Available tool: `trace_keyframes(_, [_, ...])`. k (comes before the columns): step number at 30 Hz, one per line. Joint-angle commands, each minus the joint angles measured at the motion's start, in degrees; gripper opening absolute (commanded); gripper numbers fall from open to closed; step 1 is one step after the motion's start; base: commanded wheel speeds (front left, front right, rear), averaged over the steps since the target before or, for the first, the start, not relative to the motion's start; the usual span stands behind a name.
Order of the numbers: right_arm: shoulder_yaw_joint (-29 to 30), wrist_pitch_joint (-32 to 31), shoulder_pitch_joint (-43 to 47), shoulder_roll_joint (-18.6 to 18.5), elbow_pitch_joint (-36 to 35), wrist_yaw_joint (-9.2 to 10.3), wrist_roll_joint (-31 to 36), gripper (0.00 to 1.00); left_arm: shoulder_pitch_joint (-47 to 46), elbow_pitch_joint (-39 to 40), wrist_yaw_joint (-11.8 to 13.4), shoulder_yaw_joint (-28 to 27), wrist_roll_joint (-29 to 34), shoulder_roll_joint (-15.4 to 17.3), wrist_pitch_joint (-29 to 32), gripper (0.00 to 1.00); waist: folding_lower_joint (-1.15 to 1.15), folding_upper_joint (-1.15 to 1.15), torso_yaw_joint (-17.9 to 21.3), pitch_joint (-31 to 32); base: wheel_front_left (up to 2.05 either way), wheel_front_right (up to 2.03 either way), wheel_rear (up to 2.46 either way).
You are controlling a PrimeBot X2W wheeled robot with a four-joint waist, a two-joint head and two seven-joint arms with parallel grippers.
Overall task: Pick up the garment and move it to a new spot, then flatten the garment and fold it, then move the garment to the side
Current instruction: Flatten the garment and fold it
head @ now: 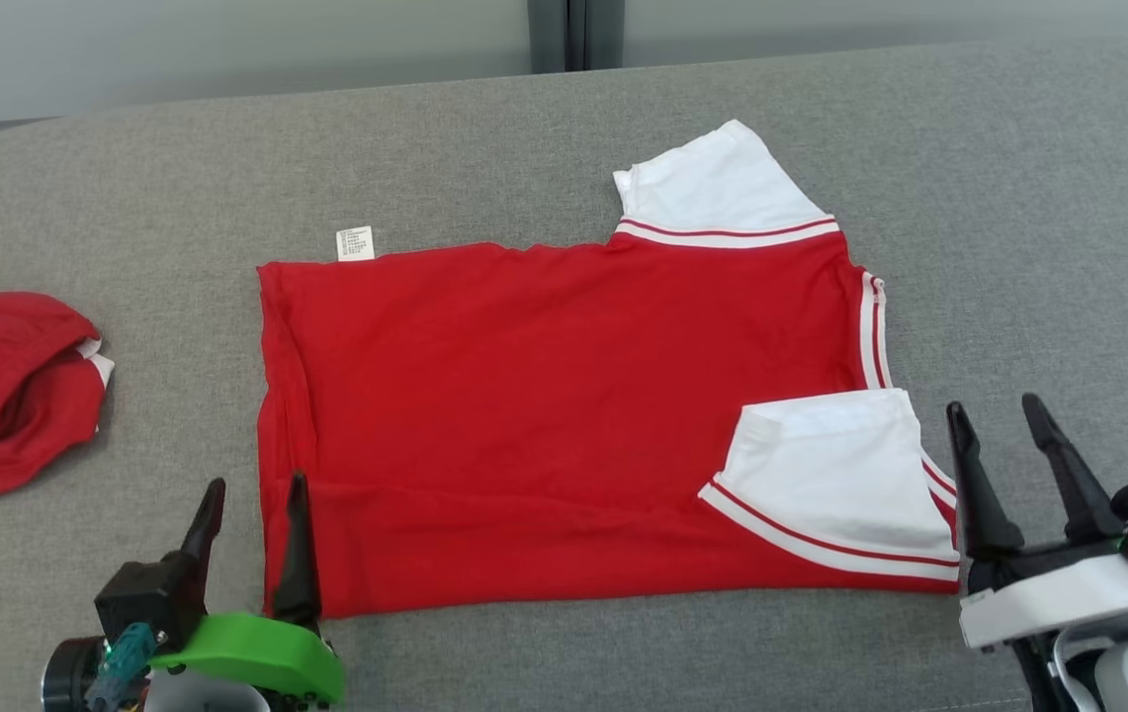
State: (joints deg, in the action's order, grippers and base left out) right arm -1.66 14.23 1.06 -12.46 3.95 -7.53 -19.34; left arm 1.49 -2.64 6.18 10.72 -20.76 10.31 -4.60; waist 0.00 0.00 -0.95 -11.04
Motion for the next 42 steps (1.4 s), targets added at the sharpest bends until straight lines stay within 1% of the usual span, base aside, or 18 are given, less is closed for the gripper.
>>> trace_keyframes(1, [0.56,-0.34,-1.02,0.06,-1.63,0.09,0.88,1.0,-1.22,0.74,0.68,-0.29,0.96,0.08,-1.31,1.0,0.0,0.0,0.09,0.19,0.0,0.0,0.0])
trace_keyframes(6, [1.65,-3.3,-1.79,0.54,-6.94,0.09,2.42,1.0,-2.45,2.53,2.04,-0.36,2.9,0.48,-4.1,1.0,0.0,0.0,0.24,0.52,0.0,0.0,0.0])
trace_keyframes(11, [2.26,-5.25,-1.2,0.95,-10.01,0.09,2.99,1.0,-2.91,3.3,2.53,-0.11,3.42,0.73,-4.36,1.0,0.0,0.0,0.08,0.25,0.0,0.0,0.0])
trace_keyframes(15, [2.78,-6.04,-1.12,1.25,-11.34,0.09,3.0,1.0,-4.83,3.41,2.41,-0.07,3.81,1.28,-3.49,1.0,0.0,0.0,-0.29,-0.77,0.0,0.0,0.0])
trace_keyframes(19, [3.42,-6.49,-1.85,1.33,-12.59,0.09,2.81,1.0,-10.9,2.47,0.26,0.75,3.49,2.71,-0.56,1.0,0.0,0.0,-0.76,-2.76,0.0,0.0,0.0])
trace_keyframes(22, [3.23,-6.86,-3.07,1.14,-13.3,0.09,2.79,1.0,-18.05,-0.47,-2.51,1.14,1.77,3.64,3.5,1.0,0.0,0.0,-0.65,-4.84,0.0,0.0,0.0])
trace_keyframes(25, [1.93,-6.91,-4.49,0.88,-13.6,0.09,2.51,1.0,-25.45,-5.88,-5.86,0.85,-1.1,4.92,8.92,1.0,0.0,0.0,0.49,-7.16,0.0,0.0,0.0])
trace_keyframes(26, [1.51,-6.66,-5.15,0.68,-13.38,0.09,2.33,1.0,-28.0,-8.19,-6.84,0.87,-1.33,5.95,10.9,1.0,0.0,0.0,1.01,-7.94,0.0,0.0,0.0])
trace_keyframes(27, [1.0,-6.39,-5.72,0.52,-13.13,0.09,2.13,1.0,-30.17,-10.5,-7.85,0.5,-2.96,6.28,12.7,1.0,0.0,0.0,1.57,-8.72,0.0,0.0,0.0])
trace_keyframes(29, [0.24,-6.06,-6.47,0.43,-12.62,0.09,1.81,1.0,-33.75,-14.99,-9.27,0.04,-3.7,7.72,15.47,1.0,0.0,0.0,2.39,-9.91,0.0,0.0,0.0])
trace_keyframes(30, [-0.04,-5.83,-6.83,0.46,-12.36,0.09,1.69,1.0,-35.33,-17.41,-10.07,-0.28,-5.47,7.6,16.77,1.0,0.0,0.0,2.69,-10.49,0.0,0.0,0.0])
trace_keyframes(35, [-1.06,-4.82,-8.15,0.51,-11.01,0.09,1.03,1.0,-41.16,-27.14,-12.34,-0.08,-8.04,9.81,20.62,1.0,0.0,0.0,3.97,-12.8,0.0,0.0,0.0])
trace_keyframes(36, [-1.29,-4.49,-8.5,0.53,-10.65,0.09,0.8,1.0,-42.47,-29.45,-12.71,-0.22,-9.36,9.98,21.1,1.0,0.0,0.0,4.25,-13.37,0.0,0.0,0.0])
trace_keyframes(42, [-1.85,-3.51,-9.67,0.13,-9.0,0.09,0.16,1.0,-47.12,-37.55,-13.59,1.25,-11.91,11.6,22.66,1.0,0.0,0.0,4.87,-15.11,0.0,0.0,0.0])
